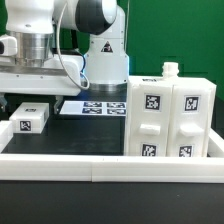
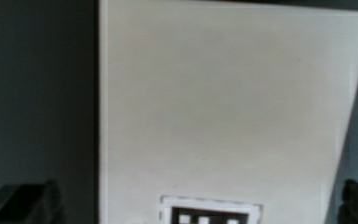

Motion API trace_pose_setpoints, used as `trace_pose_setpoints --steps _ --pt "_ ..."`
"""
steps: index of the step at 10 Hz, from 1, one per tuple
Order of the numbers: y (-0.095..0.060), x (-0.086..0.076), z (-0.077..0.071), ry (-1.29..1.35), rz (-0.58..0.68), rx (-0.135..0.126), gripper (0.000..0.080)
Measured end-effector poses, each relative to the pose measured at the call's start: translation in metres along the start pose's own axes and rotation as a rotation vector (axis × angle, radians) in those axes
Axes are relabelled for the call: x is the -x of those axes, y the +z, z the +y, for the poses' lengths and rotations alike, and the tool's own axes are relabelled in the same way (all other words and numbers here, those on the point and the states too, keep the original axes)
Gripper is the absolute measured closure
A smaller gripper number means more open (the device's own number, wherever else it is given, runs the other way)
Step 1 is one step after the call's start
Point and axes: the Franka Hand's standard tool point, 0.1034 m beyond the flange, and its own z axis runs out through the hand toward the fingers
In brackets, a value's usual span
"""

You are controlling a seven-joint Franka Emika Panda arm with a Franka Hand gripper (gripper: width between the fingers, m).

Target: Assemble cabinet

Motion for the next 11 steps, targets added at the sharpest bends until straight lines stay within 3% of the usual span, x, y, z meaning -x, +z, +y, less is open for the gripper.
trace_pose_setpoints --steps 1,2,9,11 --pt "0.0 0.0 0.0 0.0 0.0 0.0 0.0101" --pt "0.0 0.0 0.0 0.0 0.0 0.0 0.0241" --pt "-0.002 -0.001 -0.001 0.002 -0.002 -0.004 0.0239" --pt "-0.034 -0.011 -0.013 0.021 0.024 -0.03 0.0239"
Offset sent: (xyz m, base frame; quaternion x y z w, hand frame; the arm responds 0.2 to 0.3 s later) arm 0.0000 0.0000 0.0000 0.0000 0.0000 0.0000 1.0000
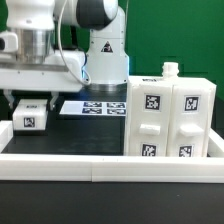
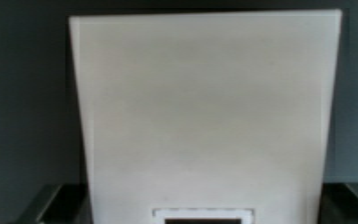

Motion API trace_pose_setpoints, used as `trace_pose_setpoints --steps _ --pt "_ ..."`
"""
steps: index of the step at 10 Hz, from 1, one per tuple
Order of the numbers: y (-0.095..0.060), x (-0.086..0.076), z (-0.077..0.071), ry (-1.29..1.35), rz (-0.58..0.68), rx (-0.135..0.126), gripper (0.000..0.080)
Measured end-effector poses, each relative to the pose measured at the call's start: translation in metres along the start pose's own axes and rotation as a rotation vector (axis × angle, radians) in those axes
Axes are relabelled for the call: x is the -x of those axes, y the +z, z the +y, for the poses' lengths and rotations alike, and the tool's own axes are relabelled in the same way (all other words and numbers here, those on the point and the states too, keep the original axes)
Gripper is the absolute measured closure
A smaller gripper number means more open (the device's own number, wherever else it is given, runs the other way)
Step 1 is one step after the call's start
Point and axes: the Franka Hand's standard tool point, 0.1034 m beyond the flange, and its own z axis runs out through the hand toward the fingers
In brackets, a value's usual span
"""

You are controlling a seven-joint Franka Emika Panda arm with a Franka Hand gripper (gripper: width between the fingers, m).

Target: Assemble cabinet

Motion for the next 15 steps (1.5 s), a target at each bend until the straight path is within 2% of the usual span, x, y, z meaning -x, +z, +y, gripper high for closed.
trace_pose_setpoints --steps 2,4,5,6,7,8,9,15 --pt "-0.032 -0.014 -0.02 0.032 0.028 -0.028 0.0239" --pt "-0.067 -0.03 -0.052 0.115 0.037 -0.064 0.0239" --pt "-0.085 -0.042 -0.075 0.137 0.042 -0.05 0.0239" --pt "-0.095 -0.051 -0.09 0.17 0.036 -0.045 0.0239" --pt "-0.113 -0.067 -0.113 0.239 0.001 -0.037 0.0239" --pt "-0.13 -0.092 -0.134 0.26 -0.01 -0.032 0.0239" --pt "-0.132 -0.108 -0.138 0.255 -0.001 -0.029 0.0239" --pt "-0.128 -0.106 -0.14 0.258 -0.008 -0.027 0.0239"
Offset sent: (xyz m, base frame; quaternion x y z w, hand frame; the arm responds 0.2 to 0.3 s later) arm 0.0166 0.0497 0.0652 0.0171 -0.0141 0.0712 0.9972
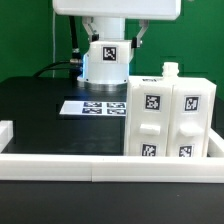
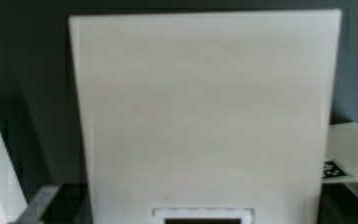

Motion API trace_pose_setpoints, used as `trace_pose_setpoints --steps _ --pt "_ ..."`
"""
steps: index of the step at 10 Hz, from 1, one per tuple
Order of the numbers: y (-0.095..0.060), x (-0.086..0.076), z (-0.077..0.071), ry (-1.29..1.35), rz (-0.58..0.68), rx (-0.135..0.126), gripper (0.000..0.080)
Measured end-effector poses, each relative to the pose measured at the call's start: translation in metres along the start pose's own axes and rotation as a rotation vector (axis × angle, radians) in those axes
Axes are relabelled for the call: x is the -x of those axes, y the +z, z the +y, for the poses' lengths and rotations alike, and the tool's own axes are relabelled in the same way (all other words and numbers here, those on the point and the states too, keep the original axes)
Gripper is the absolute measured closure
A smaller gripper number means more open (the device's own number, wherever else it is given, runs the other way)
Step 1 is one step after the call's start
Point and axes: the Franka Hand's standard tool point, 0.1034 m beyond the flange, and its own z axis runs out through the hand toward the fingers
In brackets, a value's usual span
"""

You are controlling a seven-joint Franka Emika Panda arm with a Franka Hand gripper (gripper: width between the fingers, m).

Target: Assemble cabinet

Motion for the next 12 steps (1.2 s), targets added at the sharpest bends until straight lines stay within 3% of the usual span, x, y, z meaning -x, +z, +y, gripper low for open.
trace_pose_setpoints --steps 4,7,12 --pt "-0.015 -0.027 -0.054 -0.037 0.042 -0.003 0.0239" --pt "-0.016 -0.043 -0.077 -0.067 0.049 0.003 0.0239" --pt "-0.012 -0.04 -0.078 -0.076 0.042 0.006 0.0238"
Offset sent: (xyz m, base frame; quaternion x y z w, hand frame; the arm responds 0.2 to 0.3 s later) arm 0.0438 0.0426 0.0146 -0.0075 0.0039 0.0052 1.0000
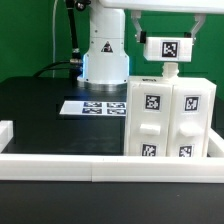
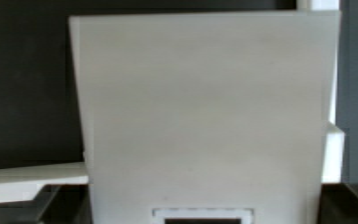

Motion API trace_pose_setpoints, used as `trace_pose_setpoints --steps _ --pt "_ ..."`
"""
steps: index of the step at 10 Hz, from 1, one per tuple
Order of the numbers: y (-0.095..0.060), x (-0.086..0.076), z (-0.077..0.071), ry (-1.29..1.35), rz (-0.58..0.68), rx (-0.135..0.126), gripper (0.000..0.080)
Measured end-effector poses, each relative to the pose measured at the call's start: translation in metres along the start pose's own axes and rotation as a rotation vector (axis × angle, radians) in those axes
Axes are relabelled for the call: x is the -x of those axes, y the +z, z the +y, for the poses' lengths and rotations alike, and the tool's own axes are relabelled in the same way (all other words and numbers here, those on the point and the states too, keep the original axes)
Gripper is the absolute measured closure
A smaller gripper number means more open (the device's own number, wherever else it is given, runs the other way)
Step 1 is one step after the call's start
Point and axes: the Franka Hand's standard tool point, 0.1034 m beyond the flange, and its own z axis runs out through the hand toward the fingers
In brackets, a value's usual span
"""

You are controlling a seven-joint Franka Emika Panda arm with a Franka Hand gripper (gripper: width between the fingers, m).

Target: Assemble cabinet

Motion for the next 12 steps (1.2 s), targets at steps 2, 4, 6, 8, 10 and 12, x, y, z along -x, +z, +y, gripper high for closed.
trace_pose_setpoints --steps 2,4,6,8,10,12 --pt "0.003 -0.008 -0.002 -0.025 0.003 0.004 0.0238" --pt "0.004 -0.014 -0.003 -0.032 0.007 0.006 0.0238" --pt "0.005 -0.019 -0.004 -0.04 0.011 0.008 0.0238" --pt "0.009 -0.022 -0.005 -0.05 0.009 0.011 0.0238" --pt "0.011 -0.024 -0.006 -0.058 0.009 0.014 0.0238" --pt "0.015 -0.024 -0.003 -0.074 0.008 0.013 0.0238"
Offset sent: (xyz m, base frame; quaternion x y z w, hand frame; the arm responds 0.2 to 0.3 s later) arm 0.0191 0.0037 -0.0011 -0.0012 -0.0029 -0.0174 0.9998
